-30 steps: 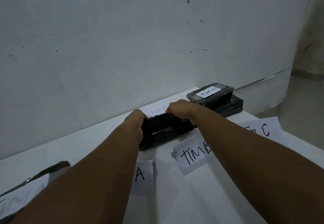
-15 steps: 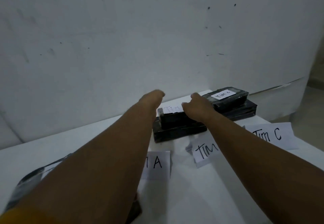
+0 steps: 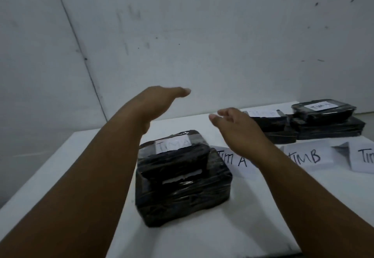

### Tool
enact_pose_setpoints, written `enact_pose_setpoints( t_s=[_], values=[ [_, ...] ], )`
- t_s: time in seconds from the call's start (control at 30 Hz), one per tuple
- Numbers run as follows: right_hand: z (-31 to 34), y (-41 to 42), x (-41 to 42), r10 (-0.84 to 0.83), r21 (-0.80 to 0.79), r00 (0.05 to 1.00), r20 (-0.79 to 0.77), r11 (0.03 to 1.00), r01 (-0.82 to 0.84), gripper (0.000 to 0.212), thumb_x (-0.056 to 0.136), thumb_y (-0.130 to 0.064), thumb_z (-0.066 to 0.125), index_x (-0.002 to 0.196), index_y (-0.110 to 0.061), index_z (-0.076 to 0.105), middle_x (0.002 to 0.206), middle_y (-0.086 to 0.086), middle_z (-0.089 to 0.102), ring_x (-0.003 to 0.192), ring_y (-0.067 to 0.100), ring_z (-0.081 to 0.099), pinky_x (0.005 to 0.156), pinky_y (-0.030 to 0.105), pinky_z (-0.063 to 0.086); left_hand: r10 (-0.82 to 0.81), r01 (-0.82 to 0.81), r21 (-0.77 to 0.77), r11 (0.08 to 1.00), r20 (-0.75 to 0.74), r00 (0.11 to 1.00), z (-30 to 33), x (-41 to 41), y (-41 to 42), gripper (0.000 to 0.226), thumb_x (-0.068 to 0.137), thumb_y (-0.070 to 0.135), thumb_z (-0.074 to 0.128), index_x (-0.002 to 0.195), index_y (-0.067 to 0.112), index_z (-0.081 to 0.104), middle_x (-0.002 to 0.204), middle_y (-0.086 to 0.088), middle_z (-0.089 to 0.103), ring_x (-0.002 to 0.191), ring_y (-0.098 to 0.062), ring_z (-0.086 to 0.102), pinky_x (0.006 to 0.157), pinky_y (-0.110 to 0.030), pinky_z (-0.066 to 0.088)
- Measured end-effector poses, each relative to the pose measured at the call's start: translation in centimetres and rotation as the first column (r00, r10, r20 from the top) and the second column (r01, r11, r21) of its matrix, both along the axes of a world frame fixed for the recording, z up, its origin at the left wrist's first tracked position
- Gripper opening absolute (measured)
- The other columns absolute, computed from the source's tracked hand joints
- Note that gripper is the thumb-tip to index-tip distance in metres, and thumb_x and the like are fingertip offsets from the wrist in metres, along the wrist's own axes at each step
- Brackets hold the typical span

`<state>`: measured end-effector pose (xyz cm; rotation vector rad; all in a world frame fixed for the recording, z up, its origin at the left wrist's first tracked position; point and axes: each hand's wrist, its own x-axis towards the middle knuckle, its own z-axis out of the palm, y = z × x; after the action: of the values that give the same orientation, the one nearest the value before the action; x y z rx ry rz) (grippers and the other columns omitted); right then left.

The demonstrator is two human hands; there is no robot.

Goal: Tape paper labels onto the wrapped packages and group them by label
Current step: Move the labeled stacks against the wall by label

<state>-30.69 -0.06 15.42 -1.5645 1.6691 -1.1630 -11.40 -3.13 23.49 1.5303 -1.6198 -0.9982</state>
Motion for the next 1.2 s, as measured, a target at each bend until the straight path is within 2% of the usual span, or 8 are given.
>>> enact_pose_setpoints(
  t_s=[0.2,0.3,0.47,0.6,0.8,1.0,1.1,1.2],
  values=[
    [-4.1,2.5,3.7,-0.047,0.179,0.998,-0.038,0.982,0.053,0.080,0.085,-0.083,0.042,0.148,-0.033,0.046,0.156,0.002,0.042,0.138,0.024,0.046,0.104,0.040,0.039,0.168,-0.168,0.017,0.986,0.004,0.986,-5.3,6.9,4.5,0.086,0.078,0.062,0.075,0.149,0.028,0.044,0.156,-0.004,0.044,0.123,-0.022,0.049,0.098,-0.041,0.036],
    [-5.2,2.8,4.3,-0.098,0.241,0.995,0.016,0.966,0.091,0.093,0.071,-0.094,0.038,0.142,-0.037,0.050,0.149,0.002,0.049,0.132,0.024,0.050,0.107,0.046,0.042,0.223,-0.218,0.100,0.971,-0.041,0.974,-8.4,7.8,6.1,0.097,0.074,0.068,0.074,0.154,0.028,0.036,0.159,-0.005,0.040,0.135,-0.027,0.046,0.093,-0.037,0.032],
    [-5.8,3.3,5.3,-0.099,0.308,0.987,0.126,0.950,0.056,0.072,0.081,-0.083,0.049,0.133,-0.033,0.056,0.137,-0.002,0.057,0.120,0.023,0.054,0.096,0.043,0.044,0.298,-0.249,0.298,0.922,-0.135,0.945,-12.4,8.2,7.0,0.122,0.066,0.079,0.071,0.161,0.025,0.015,0.163,-0.006,0.033,0.143,-0.033,0.040,0.106,-0.050,0.039],
    [-5.9,3.5,5.8,-0.130,0.306,0.984,0.124,0.948,0.087,0.068,0.082,-0.079,0.053,0.129,-0.030,0.058,0.127,-0.004,0.059,0.116,0.021,0.056,0.099,0.043,0.045,0.273,-0.153,0.418,0.895,-0.246,0.930,-14.1,8.0,7.3,0.102,0.054,0.089,0.069,0.133,0.025,0.061,0.127,0.000,0.068,0.117,-0.025,0.062,0.099,-0.048,0.048],
    [-6.0,4.1,7.0,-0.114,0.277,0.986,0.121,0.958,0.077,0.050,0.088,-0.072,0.053,0.117,-0.032,0.059,0.112,-0.009,0.063,0.105,0.016,0.059,0.091,0.040,0.046,0.253,-0.131,0.320,0.938,-0.375,0.892,-14.8,8.1,7.5,0.055,0.077,0.069,0.067,0.114,0.029,0.074,0.102,0.006,0.080,0.104,-0.019,0.071,0.100,-0.044,0.051],
    [-5.5,4.3,8.7,-0.077,0.198,0.982,0.171,0.979,0.042,0.034,0.088,-0.068,0.056,0.102,-0.037,0.059,0.100,-0.021,0.061,0.092,0.000,0.056,0.092,0.040,0.049,0.295,-0.199,0.252,0.947,-0.434,0.851,-14.1,9.6,7.1,0.039,0.086,0.059,0.066,0.110,0.030,0.075,0.095,0.006,0.080,0.097,-0.019,0.074,0.081,-0.037,0.054],
    [-4.5,4.1,9.4,-0.050,0.157,0.980,0.192,0.987,0.020,0.034,0.086,-0.071,0.056,0.098,-0.039,0.058,0.102,-0.020,0.064,0.097,0.003,0.060,0.095,0.041,0.050,0.308,-0.253,0.179,0.951,-0.452,0.837,-13.1,10.5,6.5,0.046,0.080,0.062,0.070,0.111,0.028,0.075,0.099,0.002,0.080,0.095,-0.021,0.075,0.081,-0.039,0.058],
    [-2.8,3.4,9.8,-0.015,0.119,0.975,0.223,0.993,-0.012,0.037,0.086,-0.072,0.056,0.099,-0.038,0.059,0.106,-0.015,0.067,0.100,0.009,0.063,0.095,0.042,0.051,0.325,-0.331,0.078,0.940,-0.490,0.809,-11.4,11.0,5.3,0.085,0.057,0.077,0.081,0.124,0.026,0.069,0.113,-0.002,0.077,0.101,-0.026,0.074,0.089,-0.048,0.059]
  ],
)
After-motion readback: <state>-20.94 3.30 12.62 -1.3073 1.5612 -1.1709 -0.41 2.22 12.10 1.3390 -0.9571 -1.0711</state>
